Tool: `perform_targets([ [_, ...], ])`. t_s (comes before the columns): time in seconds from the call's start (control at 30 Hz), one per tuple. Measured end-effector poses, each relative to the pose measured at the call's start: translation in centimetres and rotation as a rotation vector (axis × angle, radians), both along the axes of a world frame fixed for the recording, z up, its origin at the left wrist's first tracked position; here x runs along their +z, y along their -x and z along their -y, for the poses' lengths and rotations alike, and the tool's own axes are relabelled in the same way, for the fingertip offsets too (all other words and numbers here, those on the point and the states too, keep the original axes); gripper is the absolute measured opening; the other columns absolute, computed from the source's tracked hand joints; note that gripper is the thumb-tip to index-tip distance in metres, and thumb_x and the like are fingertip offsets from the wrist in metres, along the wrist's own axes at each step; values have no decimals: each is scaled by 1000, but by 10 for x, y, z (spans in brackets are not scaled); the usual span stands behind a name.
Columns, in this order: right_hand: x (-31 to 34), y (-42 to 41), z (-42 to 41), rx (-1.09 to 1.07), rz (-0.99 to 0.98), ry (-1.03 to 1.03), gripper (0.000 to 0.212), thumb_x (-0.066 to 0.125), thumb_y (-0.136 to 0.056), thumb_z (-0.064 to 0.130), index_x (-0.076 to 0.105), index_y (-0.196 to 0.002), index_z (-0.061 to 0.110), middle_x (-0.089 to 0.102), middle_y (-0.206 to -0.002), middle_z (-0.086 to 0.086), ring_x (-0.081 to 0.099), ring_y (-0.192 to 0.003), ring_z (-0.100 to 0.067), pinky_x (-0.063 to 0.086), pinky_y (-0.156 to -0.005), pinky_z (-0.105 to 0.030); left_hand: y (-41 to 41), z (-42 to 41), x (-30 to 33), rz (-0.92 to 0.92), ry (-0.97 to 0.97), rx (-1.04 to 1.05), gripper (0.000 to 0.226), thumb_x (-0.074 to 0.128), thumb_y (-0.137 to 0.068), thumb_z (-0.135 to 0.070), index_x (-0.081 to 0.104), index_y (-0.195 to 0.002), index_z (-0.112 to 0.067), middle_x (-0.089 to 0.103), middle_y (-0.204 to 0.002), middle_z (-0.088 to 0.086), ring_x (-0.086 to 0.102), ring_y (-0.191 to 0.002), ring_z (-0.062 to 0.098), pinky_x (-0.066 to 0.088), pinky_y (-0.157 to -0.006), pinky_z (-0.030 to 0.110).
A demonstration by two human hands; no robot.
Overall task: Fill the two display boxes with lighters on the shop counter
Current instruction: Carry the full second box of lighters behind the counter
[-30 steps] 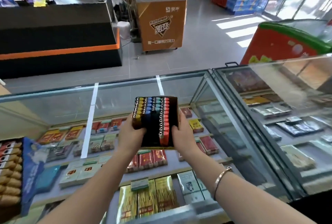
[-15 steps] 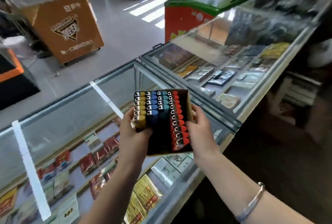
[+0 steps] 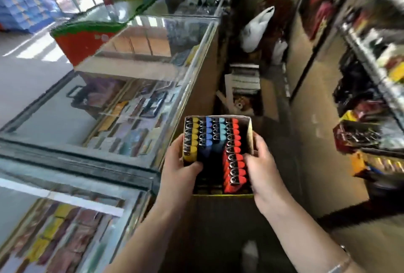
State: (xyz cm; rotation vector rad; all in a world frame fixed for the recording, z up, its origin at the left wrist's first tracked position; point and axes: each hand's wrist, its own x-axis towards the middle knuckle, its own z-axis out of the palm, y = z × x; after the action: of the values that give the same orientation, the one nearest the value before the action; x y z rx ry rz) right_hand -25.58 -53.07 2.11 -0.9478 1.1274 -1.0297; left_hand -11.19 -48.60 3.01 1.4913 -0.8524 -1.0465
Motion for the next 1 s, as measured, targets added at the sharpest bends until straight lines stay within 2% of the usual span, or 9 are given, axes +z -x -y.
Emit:
perform_targets([
  [0.07, -3, 44, 29, -60, -9, -11, 44, 52, -88, 11, 55, -115, 45, 70, -102, 13, 67, -92, -5, 56, -69, -26, 39, 40, -6, -1, -36, -87, 67, 54, -75, 13, 49, -128, -27, 65, -114, 0, 61, -106, 17, 49, -94, 41],
  [0.17, -7, 105, 66, -161, -46, -39, 44, 52, -89, 13, 53, -118, 46, 69, -105, 12, 66, -96, -7, 56, -76, -31, 96, 90, -11, -35, -46, -238, 69, 45, -72, 20, 54, -123, -26, 69, -107, -3, 64, -101, 14, 54, -83, 30],
  [0.3, -16, 169, 102, -224, -63, -96, 41, 50, -91, 16, 53, -114, 50, 69, -103, 14, 66, -95, -8, 57, -76, -34, 153, 139, -15, -43, -113, -363, 75, 36, -73, 19, 55, -118, -38, 70, -102, -12, 65, -95, 4, 52, -66, 16],
  [0.4, -23, 203, 125, -259, -70, -153, 38, 49, -92, 21, 51, -119, 47, 67, -109, 9, 64, -101, -14, 55, -83, -44, 184, 172, -18, -45, -186, -411, 73, 36, -77, 17, 56, -111, -44, 69, -100, -14, 65, -96, 4, 54, -68, 18],
  [0.47, -25, 219, 142, -279, -71, -185, 34, 48, -92, 22, 50, -117, 45, 66, -110, 8, 63, -102, -15, 54, -84, -44, 200, 194, -19, -44, -220, -427, 71, 35, -78, 17, 57, -105, -45, 70, -100, -14, 65, -97, 6, 56, -73, 22],
  [0.6, -30, 237, 185, -332, -43, -235, 35, 47, -94, 21, 52, -100, 55, 64, -110, 9, 62, -101, -13, 54, -80, -41, 219, 245, -21, -39, -287, -462, 68, 36, -83, 13, 53, -115, -44, 67, -108, -10, 63, -104, 12, 54, -86, 37],
  [0.7, -33, 244, 229, -372, -33, -255, 38, 47, -92, 15, 52, -114, 46, 64, -113, 4, 64, -99, -15, 55, -83, -44, 226, 292, -25, -21, -285, -482, 63, 38, -85, 11, 54, -106, -46, 67, -106, -11, 63, -103, 10, 54, -85, 34],
  [0.83, -36, 252, 297, -434, -7, -258, 41, 49, -91, 11, 50, -97, 51, 66, -99, 7, 68, -86, -12, 57, -68, -36, 232, 365, -25, -1, -257, -538, 60, 39, -87, 9, 55, -98, -48, 67, -104, -13, 62, -104, 11, 52, -89, 37],
  [1.0, -33, 262, 386, -510, 2, -266, 36, 49, -92, 12, 52, -104, 47, 70, -85, 11, 70, -77, -11, 52, -60, -29, 238, 469, -18, 23, -207, -666, 60, 38, -89, 7, 54, -104, -48, 68, -103, -15, 63, -99, 5, 54, -81, 28],
])
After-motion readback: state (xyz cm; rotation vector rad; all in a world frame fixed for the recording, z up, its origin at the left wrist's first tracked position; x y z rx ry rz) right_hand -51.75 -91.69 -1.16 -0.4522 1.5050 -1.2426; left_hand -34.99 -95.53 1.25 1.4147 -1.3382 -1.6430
